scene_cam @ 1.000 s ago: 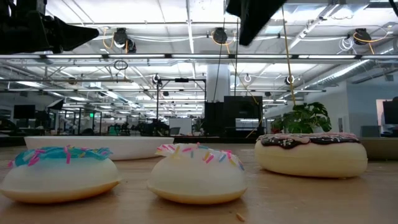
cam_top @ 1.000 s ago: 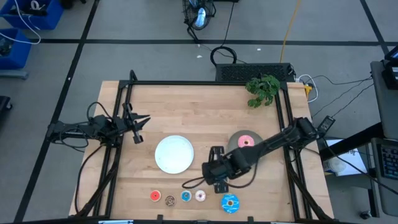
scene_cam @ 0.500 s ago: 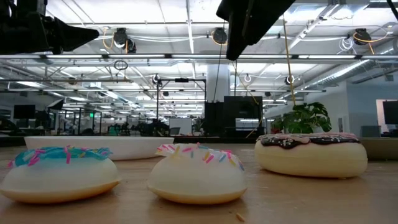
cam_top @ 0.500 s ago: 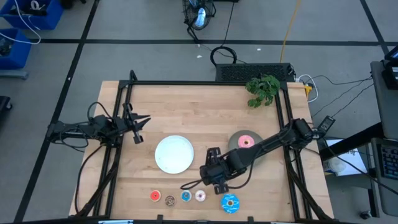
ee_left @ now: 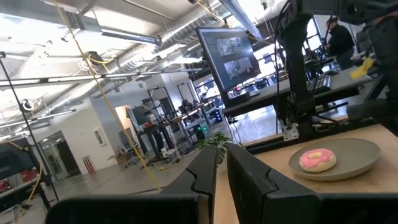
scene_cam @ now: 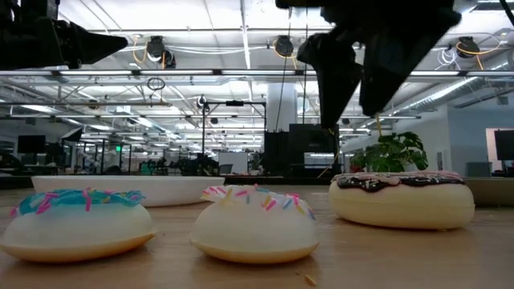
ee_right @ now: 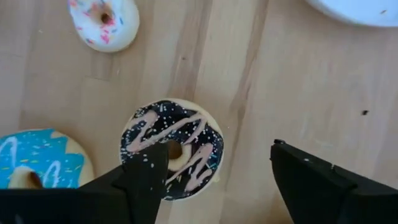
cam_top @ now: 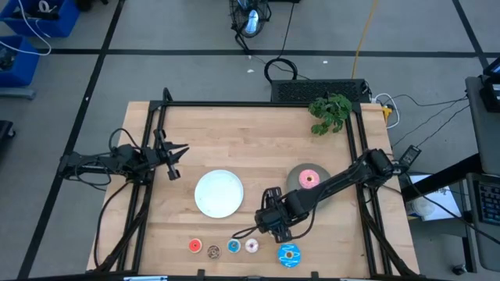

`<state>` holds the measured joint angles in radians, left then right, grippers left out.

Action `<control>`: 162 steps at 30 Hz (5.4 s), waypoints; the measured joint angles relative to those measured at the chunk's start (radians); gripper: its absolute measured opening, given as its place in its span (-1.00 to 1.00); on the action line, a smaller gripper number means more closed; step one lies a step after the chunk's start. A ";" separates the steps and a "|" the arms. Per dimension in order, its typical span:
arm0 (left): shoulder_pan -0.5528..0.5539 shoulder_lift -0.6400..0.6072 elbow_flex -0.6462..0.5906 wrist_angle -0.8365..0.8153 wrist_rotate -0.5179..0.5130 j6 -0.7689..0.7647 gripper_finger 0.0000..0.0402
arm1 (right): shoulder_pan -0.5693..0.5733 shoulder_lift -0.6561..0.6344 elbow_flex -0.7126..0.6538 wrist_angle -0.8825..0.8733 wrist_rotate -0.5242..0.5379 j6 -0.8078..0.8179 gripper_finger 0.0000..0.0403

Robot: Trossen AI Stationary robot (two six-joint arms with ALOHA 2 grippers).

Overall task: Pick & Place donuts
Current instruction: Put the big black donut on the gray plate

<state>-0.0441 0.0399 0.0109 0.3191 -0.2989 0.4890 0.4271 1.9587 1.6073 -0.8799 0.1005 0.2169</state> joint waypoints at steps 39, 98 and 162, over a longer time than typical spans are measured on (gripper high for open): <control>0.000 0.000 0.000 -0.001 0.000 -0.007 -0.77 | -0.034 -0.007 -0.343 0.342 -0.075 0.025 0.29; 0.000 0.000 0.000 -0.004 -0.018 -0.005 -0.77 | -0.048 -0.265 0.061 -0.402 -0.038 0.258 -0.91; 0.000 0.000 0.000 -0.008 -0.018 0.001 -0.77 | -0.310 -0.477 -0.781 -0.143 -0.259 0.410 -0.89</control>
<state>-0.0441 0.0402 0.0109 0.3107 -0.3172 0.4904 0.1175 1.4818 0.8262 -1.0233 -0.1589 0.6270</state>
